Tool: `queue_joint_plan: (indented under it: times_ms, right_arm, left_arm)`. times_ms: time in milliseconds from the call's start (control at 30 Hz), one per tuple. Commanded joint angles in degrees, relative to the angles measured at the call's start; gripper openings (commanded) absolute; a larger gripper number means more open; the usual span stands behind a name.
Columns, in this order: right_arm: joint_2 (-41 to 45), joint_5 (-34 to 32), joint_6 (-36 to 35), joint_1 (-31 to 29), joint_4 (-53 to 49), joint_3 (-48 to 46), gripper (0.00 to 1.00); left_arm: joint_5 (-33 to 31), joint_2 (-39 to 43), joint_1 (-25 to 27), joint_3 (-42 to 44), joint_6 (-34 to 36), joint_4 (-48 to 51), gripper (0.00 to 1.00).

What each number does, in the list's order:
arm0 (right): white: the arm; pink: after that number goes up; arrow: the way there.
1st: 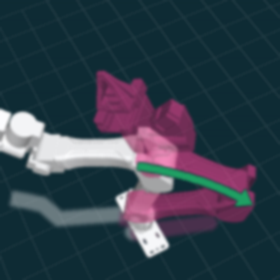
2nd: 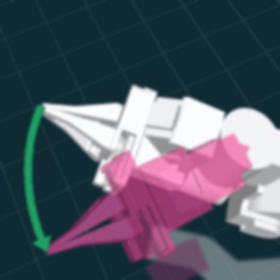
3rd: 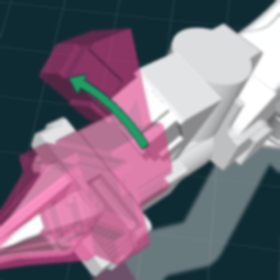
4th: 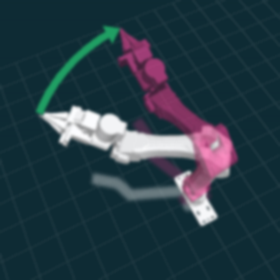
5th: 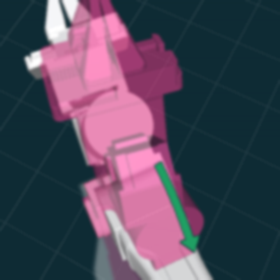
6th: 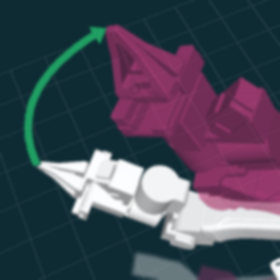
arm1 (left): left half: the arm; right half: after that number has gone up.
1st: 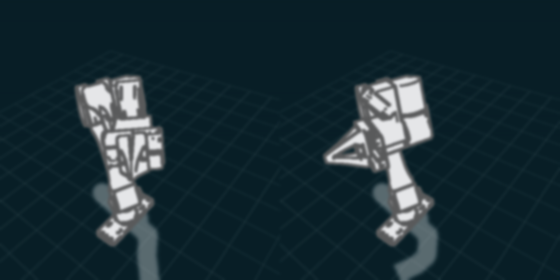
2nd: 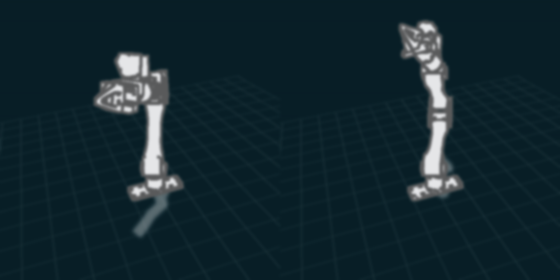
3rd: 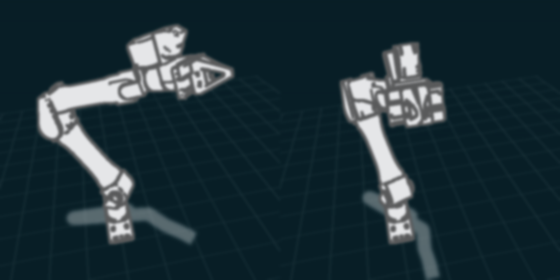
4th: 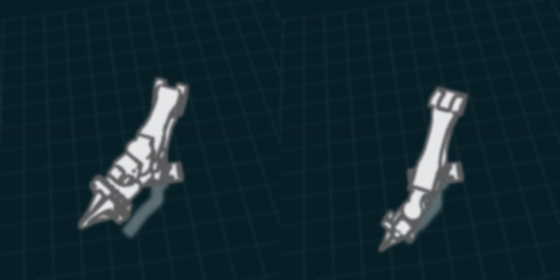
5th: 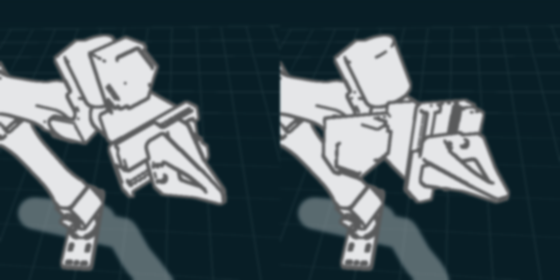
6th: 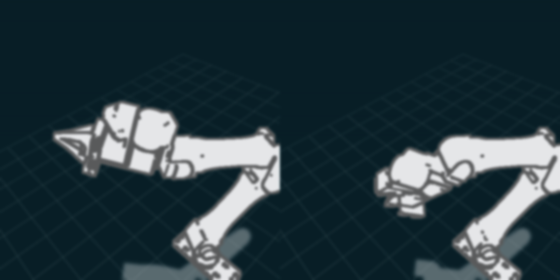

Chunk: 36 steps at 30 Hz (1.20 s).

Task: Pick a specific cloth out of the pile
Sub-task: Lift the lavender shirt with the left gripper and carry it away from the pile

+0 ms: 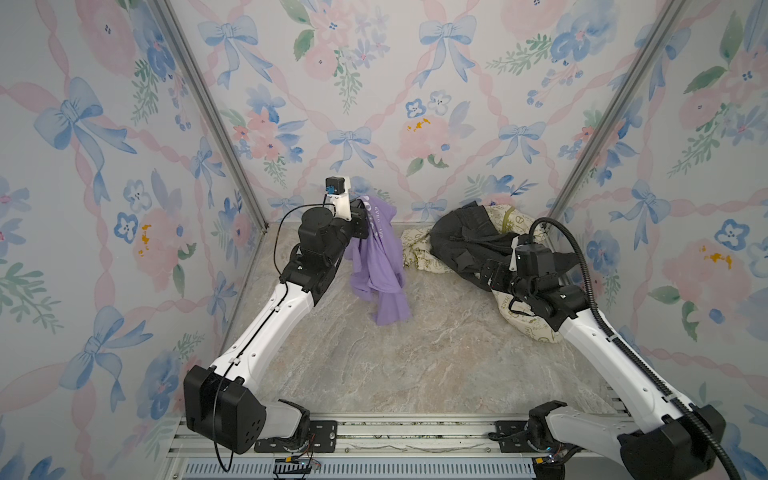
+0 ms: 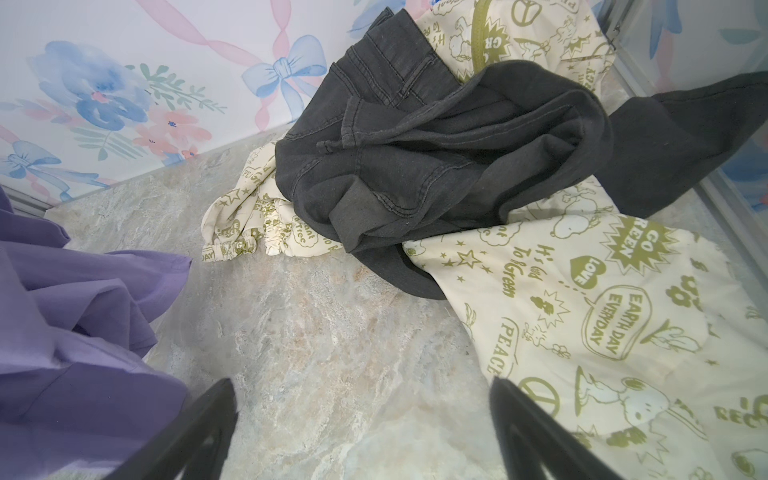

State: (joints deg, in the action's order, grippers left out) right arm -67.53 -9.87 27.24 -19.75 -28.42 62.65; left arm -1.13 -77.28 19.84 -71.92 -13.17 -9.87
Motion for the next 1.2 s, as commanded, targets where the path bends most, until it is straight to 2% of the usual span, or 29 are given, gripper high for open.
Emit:
queue_joint_plan:
  times_ms: [0,333,567,733,967,1067,1167]
  right_arm:
    - [-1.41,1.05,-1.31,-0.68,0.78,2.14,0.97]
    - [-5.48,3.35,-3.08,-0.8,2.01,4.0,0.97]
    - [-9.08,5.28,-5.74,-0.38,1.18,7.1,0.97]
    - [-12.88,7.95,-6.09,0.99,1.96,10.49,0.97]
    - [-17.25,9.91,-6.33,1.51,2.75,15.38,0.97]
    - [-17.49,10.31,-6.36,1.8,3.05,15.61,0.97]
    - [-16.82,10.37,-6.33,2.13,3.54,14.62,0.97]
  left_arm:
    - [-1.83,2.61,-1.67,2.32,-4.33,0.24,0.0]
    - [-3.13,3.99,-8.32,8.61,-13.46,4.04,0.0]
    - [0.14,-1.06,-13.99,7.49,-20.85,3.98,0.0]
    - [1.1,-8.12,-16.88,-1.71,-21.07,3.93,0.0]
    - [2.52,-16.63,-19.28,-23.54,-16.66,3.97,0.0]
    - [2.54,-17.51,-19.75,-30.04,-14.22,3.93,0.0]
    - [2.17,-16.23,-19.75,-31.94,-10.36,3.97,0.0]
